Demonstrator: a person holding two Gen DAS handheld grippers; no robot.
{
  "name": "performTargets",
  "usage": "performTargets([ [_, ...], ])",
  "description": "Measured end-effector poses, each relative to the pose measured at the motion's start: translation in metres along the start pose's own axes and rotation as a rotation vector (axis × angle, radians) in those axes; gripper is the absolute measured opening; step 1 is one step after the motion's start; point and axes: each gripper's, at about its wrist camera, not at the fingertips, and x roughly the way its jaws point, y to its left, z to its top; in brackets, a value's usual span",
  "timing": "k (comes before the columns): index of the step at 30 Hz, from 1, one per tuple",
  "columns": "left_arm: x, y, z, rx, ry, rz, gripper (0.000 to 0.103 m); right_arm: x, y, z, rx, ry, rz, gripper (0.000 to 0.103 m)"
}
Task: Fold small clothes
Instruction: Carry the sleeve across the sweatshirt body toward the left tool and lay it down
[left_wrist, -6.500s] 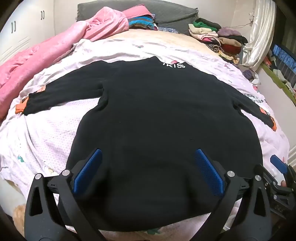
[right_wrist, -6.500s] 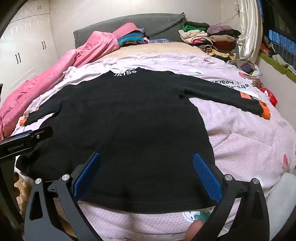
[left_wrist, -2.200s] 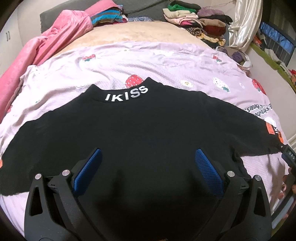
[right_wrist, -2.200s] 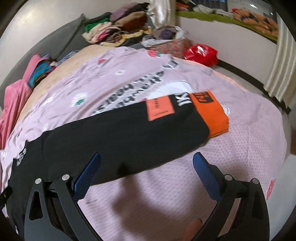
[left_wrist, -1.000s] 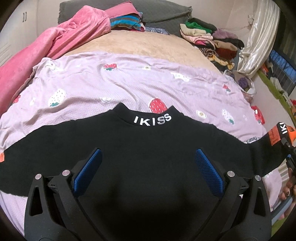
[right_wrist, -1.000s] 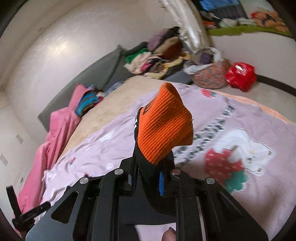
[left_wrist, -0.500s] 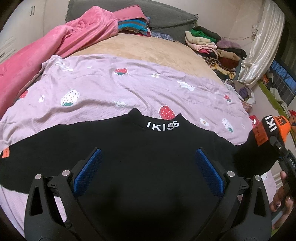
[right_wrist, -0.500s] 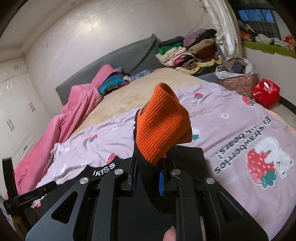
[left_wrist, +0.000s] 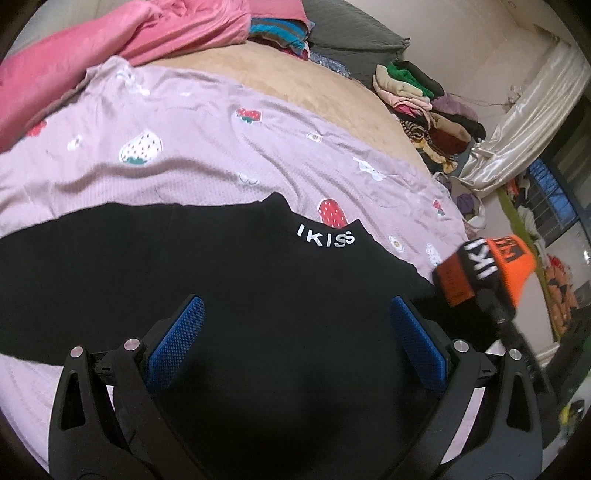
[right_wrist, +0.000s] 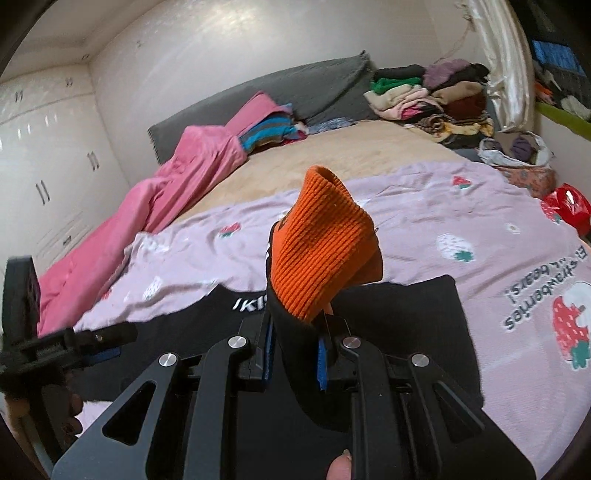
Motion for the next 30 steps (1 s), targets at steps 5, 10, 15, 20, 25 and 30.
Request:
performTargets([
  [5,0.008,0.013,0.0,-0.055,0.044,-0.08,0.094,0.023,0.026,-0.015,-0.042,0.04,0.012,0.017],
  [10,0.016,0.023,-0.001,-0.088,0.072,-0.113,0.094,0.043,0.046,-0.03,-0.071,0.076,0.035,0.019],
  [15,0.027,0.033,-0.004,-0.121,0.099,-0.129,0.094,0.059,0.058,-0.045,-0.075,0.121,0.08,0.031],
  [20,0.037,0.04,-0.01,-0.14,0.126,-0.132,0.094,0.054,0.065,-0.057,-0.095,0.164,0.16,0.054],
  [25,0.047,0.039,-0.019,-0.126,0.165,-0.124,0.094,0.034,0.058,-0.067,-0.1,0.171,0.192,0.058],
  [30,0.059,0.027,-0.033,-0.062,0.187,-0.081,0.077,0.019,0.031,-0.069,-0.054,0.162,0.128,0.059],
])
